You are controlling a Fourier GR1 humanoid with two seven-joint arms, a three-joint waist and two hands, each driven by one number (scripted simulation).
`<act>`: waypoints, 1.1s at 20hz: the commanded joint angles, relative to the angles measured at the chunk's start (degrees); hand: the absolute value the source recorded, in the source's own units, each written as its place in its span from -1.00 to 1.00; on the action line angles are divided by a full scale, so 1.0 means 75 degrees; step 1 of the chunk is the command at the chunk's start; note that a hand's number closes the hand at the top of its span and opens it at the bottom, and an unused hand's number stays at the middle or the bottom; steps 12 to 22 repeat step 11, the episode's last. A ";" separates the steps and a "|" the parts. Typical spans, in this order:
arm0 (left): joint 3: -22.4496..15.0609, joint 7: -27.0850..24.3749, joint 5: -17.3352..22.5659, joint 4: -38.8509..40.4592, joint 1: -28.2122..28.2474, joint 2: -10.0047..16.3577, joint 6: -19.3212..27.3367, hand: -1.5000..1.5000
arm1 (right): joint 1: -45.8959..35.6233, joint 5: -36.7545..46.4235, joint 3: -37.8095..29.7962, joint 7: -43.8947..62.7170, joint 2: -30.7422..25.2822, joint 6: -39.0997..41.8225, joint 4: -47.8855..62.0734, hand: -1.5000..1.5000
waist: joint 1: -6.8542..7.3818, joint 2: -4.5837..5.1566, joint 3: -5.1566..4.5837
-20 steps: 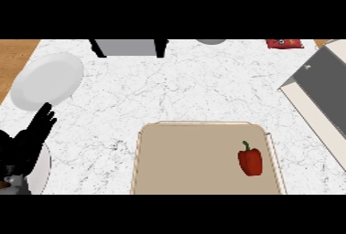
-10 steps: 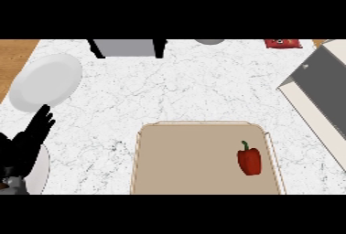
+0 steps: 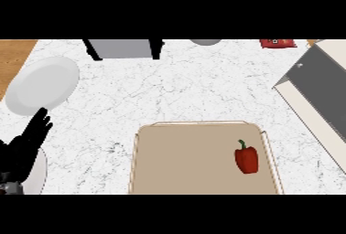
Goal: Pick the tomato from the tray and place it in the tiered shelf
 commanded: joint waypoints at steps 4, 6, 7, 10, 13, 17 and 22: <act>0.0151 0.0131 0.0071 -0.0189 0.0188 -0.0024 0.0109 0.00 | 0.0025 -0.0846 -0.1247 0.1444 -0.0626 0.2580 -0.1428 -1.00 | -0.0385 -0.0153 -0.0006; 0.0333 -0.0066 0.0040 -0.0030 0.0437 0.0058 0.0148 0.00 | -0.0043 -0.1026 -0.1450 0.1270 -0.0658 0.3084 -0.1554 -1.00 | -0.0569 -0.0257 -0.0023; 0.0352 0.0195 0.0105 -0.0076 0.0491 0.0142 0.0066 0.00 | -0.0123 -0.1090 -0.1526 0.1107 -0.0800 0.3331 -0.1419 -1.00 | -0.0638 -0.0306 -0.0024; 0.0356 0.0073 0.0037 -0.0097 0.0584 0.0017 0.0213 0.00 | -0.0451 -0.1176 -0.2158 0.0772 -0.1090 0.3894 -0.1266 -1.00 | -0.0754 -0.0343 -0.0026; 0.0326 0.0012 0.0112 -0.0114 0.0700 -0.0035 0.0107 0.00 | -0.0590 -0.1270 -0.2296 0.0516 -0.1161 0.4011 -0.1337 -1.00 | -0.0828 -0.0411 -0.0031; 0.0326 0.0012 0.0112 -0.0114 0.0700 -0.0035 0.0107 0.00 | -0.0590 -0.1270 -0.2296 0.0516 -0.1161 0.4011 -0.1337 -1.00 | -0.0828 -0.0411 -0.0031; 0.0326 0.0012 0.0112 -0.0114 0.0700 -0.0035 0.0107 0.00 | -0.0590 -0.1270 -0.2296 0.0516 -0.1161 0.4011 -0.1337 -1.00 | -0.0828 -0.0411 -0.0031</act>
